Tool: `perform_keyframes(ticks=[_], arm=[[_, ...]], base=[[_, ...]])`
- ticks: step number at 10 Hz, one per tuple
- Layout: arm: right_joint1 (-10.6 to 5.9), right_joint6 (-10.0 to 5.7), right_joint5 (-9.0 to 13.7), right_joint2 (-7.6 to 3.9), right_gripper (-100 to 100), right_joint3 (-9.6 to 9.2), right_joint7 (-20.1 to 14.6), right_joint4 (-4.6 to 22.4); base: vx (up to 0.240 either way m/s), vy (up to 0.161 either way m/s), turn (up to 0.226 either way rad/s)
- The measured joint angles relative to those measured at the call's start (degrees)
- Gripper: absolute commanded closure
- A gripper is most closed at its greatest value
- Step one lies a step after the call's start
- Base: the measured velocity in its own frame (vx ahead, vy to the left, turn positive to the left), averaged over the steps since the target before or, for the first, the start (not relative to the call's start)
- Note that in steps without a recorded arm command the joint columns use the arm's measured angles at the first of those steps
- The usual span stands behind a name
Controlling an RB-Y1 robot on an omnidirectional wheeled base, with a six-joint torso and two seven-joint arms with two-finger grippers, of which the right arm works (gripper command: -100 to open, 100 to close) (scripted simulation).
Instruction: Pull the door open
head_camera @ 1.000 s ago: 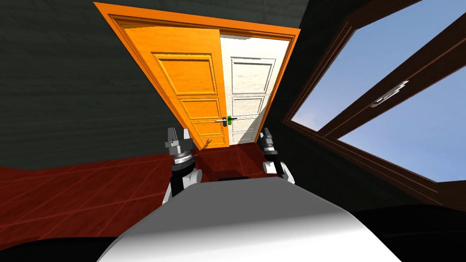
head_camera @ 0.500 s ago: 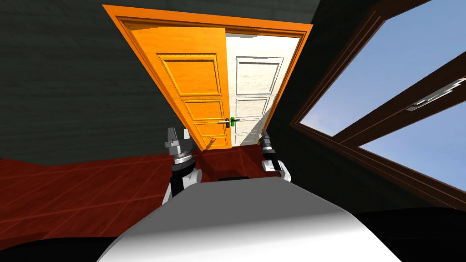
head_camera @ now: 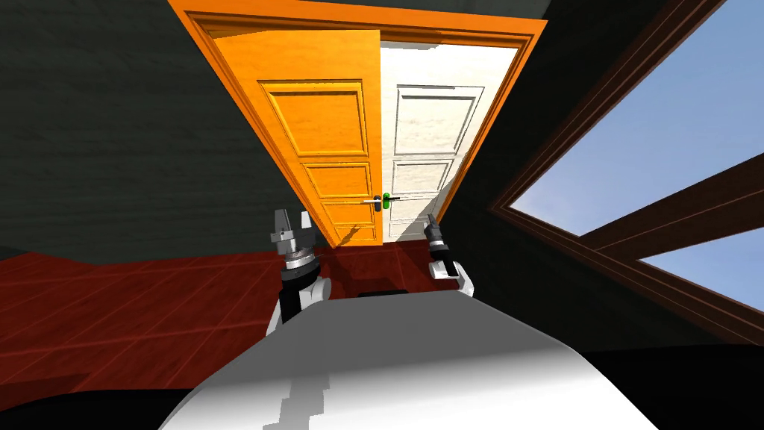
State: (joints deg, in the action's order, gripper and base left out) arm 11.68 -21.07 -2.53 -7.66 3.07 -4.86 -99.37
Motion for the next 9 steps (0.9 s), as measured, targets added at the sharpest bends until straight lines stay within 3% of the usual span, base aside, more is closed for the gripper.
perform_keyframes(ticks=[9], arm=[[-5.88, 1.28, 1.35, -1.69, -100, 1.36, -1.85, 11.47]], base=[[0.106, 0.04, 0.055]])
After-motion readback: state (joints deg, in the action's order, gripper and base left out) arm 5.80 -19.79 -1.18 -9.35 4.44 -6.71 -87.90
